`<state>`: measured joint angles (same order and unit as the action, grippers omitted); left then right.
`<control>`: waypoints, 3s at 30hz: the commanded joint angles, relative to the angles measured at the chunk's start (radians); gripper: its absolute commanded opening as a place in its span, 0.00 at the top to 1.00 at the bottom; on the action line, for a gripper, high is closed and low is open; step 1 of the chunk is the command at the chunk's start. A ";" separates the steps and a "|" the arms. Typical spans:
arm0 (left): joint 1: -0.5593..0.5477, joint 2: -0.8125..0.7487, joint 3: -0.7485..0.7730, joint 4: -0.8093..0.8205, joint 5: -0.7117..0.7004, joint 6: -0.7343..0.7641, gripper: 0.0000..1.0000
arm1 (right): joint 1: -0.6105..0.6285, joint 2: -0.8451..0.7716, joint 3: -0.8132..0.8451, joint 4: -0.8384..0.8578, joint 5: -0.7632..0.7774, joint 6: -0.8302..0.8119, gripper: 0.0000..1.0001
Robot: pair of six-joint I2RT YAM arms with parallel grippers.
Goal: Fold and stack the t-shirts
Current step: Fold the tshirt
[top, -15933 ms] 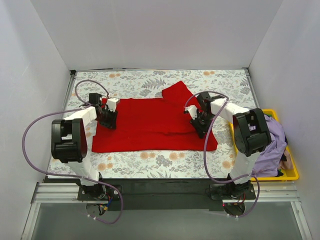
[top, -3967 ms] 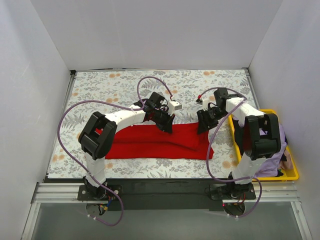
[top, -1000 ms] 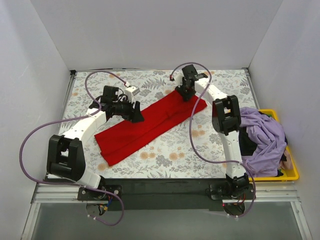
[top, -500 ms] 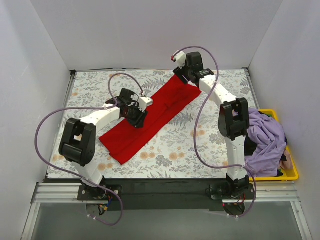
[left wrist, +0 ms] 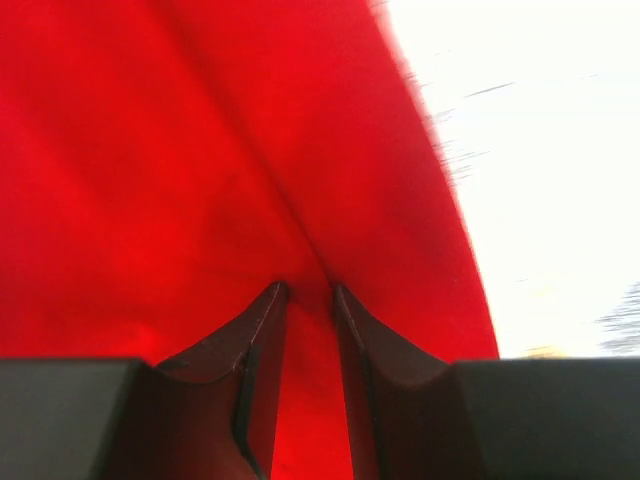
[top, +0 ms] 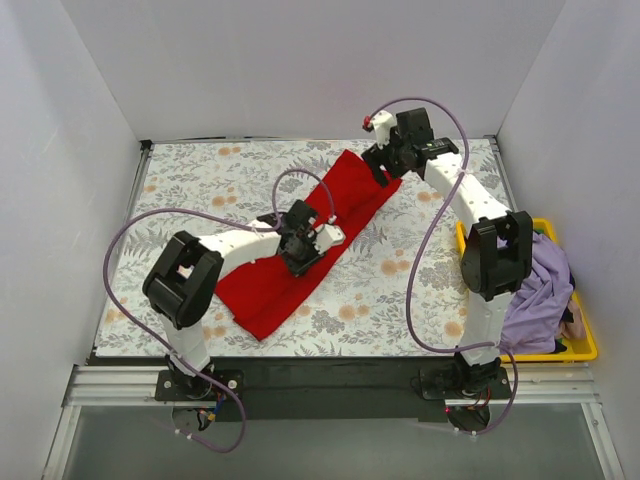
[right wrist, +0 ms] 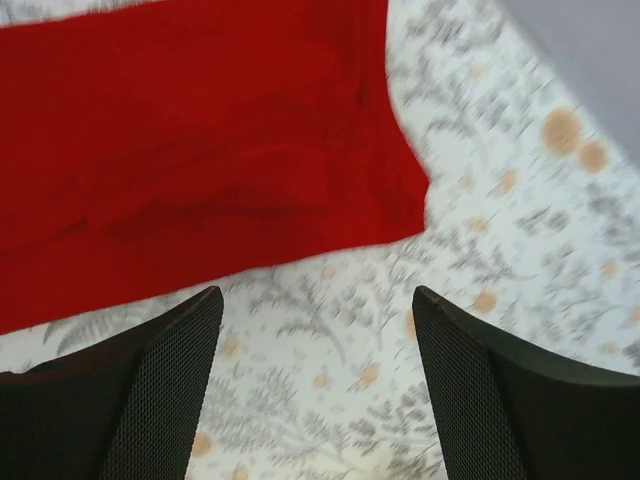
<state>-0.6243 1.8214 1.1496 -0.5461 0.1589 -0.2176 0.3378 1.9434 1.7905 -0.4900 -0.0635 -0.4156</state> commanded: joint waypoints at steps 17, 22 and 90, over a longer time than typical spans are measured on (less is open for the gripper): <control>-0.051 -0.039 0.243 0.006 0.401 -0.531 0.72 | -0.053 -0.008 -0.209 -0.233 -0.383 0.123 0.64; 0.078 0.019 0.237 0.054 0.422 -0.588 0.73 | -0.005 0.020 -0.264 -0.211 -0.388 0.143 0.74; 0.301 -0.558 -0.054 -0.227 0.746 0.337 0.11 | 0.125 -0.461 -0.369 -0.216 -0.530 -0.445 0.06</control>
<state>-0.3233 1.3296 1.2339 -0.5087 0.8333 -0.1574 0.4183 1.5391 1.6009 -0.5716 -0.5053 -0.6846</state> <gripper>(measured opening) 0.900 0.963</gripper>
